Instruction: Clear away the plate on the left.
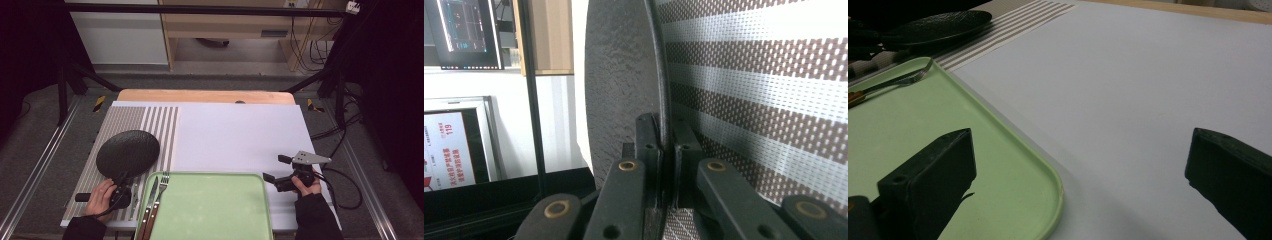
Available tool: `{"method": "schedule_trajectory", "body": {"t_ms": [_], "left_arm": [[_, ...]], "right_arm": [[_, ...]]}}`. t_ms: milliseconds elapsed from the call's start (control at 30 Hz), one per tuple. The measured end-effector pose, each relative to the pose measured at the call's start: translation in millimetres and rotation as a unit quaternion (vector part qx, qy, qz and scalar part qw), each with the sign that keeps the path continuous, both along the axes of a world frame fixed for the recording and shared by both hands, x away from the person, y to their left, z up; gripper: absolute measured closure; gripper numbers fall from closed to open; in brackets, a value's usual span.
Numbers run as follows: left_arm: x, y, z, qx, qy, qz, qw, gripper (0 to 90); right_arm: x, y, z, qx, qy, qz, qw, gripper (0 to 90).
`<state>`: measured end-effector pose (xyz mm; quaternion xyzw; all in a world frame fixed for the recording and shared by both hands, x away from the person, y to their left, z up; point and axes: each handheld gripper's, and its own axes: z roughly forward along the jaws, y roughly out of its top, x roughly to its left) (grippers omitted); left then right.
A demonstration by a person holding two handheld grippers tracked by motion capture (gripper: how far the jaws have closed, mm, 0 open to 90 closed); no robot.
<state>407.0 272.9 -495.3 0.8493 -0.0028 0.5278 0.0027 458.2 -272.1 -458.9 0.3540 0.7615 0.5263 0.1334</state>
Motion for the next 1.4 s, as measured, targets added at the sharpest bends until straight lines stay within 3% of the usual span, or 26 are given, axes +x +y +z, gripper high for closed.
{"method": "schedule_trajectory", "body": {"t_ms": [133, 233, 333, 400, 433, 500, 667, 1000, 1067, 1100, 1400], "left_arm": [[-0.1, -0.7, 1.8, 0.008, 0.002, 0.004, 1.0000, 85.0], [0.7, -1.1, 1.4, -0.004, 0.003, 0.003, 1.0000, 85.0], [0.6, -3.4, 4.0, 0.004, 0.005, 0.008, 0.9999, 85.1], [1.1, -4.2, 4.3, -0.005, 0.007, 0.008, 0.9999, 85.2], [0.8, -4.7, 6.7, 0.003, 0.010, 0.012, 0.9999, 85.2], [1.5, -4.7, 6.7, -0.011, 0.012, 0.012, 0.9998, 85.2], [-0.7, -9.7, 10.6, 0.000, 0.018, 0.018, 0.9997, 85.2], [-3.7, -13.4, 18.1, -0.015, 0.030, 0.018, 0.9993, 85.2], [-4.8, -15.2, 19.4, -0.020, 0.026, 0.013, 0.9994, 84.9], [-5.9, -16.6, 21.3, -0.012, 0.026, 0.014, 0.9995, 84.8], [-12.3, -22.1, 32.5, -0.038, 0.014, 0.006, 0.9992, 84.8]], "right_arm": [[0.1, 0.0, 0.0, 0.000, 0.000, 0.000, 1.0000, 0.3], [0.0, -0.2, 0.2, -0.001, 0.000, 0.000, 1.0000, 0.3], [0.1, -0.2, 0.1, 0.000, 0.000, 0.000, 1.0000, 0.3], [0.1, -0.2, 0.2, 0.000, 0.000, 0.001, 1.0000, 0.3], [0.1, -0.2, 0.1, 0.000, 0.001, 0.001, 1.0000, 0.3], [0.3, -0.2, 0.0, -0.001, 0.000, 0.001, 1.0000, 0.3], [0.3, -0.1, 0.0, -0.001, 0.000, 0.001, 1.0000, 0.3], [0.3, -0.2, 0.0, -0.001, 0.000, 0.001, 1.0000, 0.3], [0.3, -0.2, 0.0, -0.001, 0.000, 0.001, 1.0000, 0.3], [0.3, -0.3, 0.0, -0.001, 0.000, 0.001, 1.0000, 0.3], [0.2, -0.4, 0.1, -0.001, 0.000, 0.000, 1.0000, 0.3]]}}
